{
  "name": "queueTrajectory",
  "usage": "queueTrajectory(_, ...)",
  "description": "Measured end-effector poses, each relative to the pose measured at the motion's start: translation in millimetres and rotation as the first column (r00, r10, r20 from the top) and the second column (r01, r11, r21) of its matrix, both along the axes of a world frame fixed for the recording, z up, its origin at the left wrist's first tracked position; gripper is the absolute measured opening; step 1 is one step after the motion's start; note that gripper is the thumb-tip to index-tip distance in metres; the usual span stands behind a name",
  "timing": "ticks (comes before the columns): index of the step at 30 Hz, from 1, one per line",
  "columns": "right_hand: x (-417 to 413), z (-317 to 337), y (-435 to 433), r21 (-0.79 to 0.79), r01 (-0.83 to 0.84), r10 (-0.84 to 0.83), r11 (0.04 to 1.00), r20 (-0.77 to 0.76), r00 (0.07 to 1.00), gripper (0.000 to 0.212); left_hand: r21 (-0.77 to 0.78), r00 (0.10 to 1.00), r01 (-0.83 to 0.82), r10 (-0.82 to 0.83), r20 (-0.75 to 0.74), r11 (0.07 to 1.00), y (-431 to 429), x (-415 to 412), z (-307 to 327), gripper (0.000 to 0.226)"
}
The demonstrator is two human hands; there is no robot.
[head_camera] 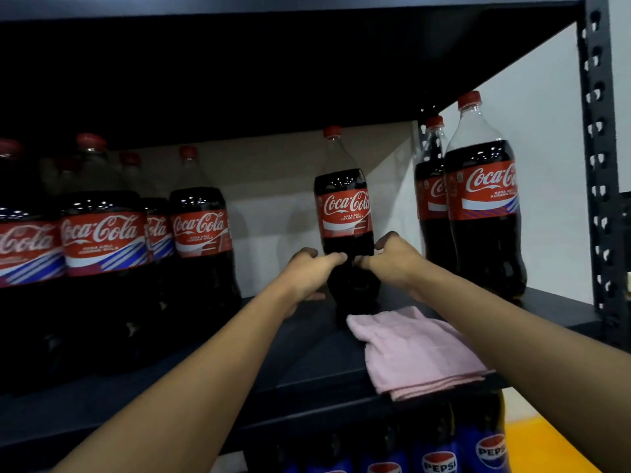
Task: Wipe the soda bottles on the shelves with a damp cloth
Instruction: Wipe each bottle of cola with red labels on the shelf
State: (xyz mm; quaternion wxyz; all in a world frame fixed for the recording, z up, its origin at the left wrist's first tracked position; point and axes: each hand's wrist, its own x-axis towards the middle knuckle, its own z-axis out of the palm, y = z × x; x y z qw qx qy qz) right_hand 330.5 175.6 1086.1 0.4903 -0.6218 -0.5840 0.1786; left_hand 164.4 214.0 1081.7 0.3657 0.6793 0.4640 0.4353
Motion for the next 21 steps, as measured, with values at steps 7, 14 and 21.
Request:
queueTrajectory(7,-51.1,6.3,-27.0,-0.018,-0.18,0.181,0.983,0.076,0.98,0.034,0.054,0.995,-0.097,0.098,-0.015,0.994,-36.1,-66.7,-9.1,0.073)
queueTrajectory(14,-93.2,-6.1,-47.2,0.019,-0.229,0.223,0.973,0.153,0.963,0.057,0.132,0.985,-0.145,0.131,0.112,0.98,-82.5,-120.2,-23.7,0.051)
queueTrajectory(21,-112.0,-18.1,-81.6,0.123,-0.295,0.282,0.948,0.116,0.952,0.05,0.156,0.972,-0.132,0.097,0.212,0.979,-112.4,-144.9,-39.1,0.059)
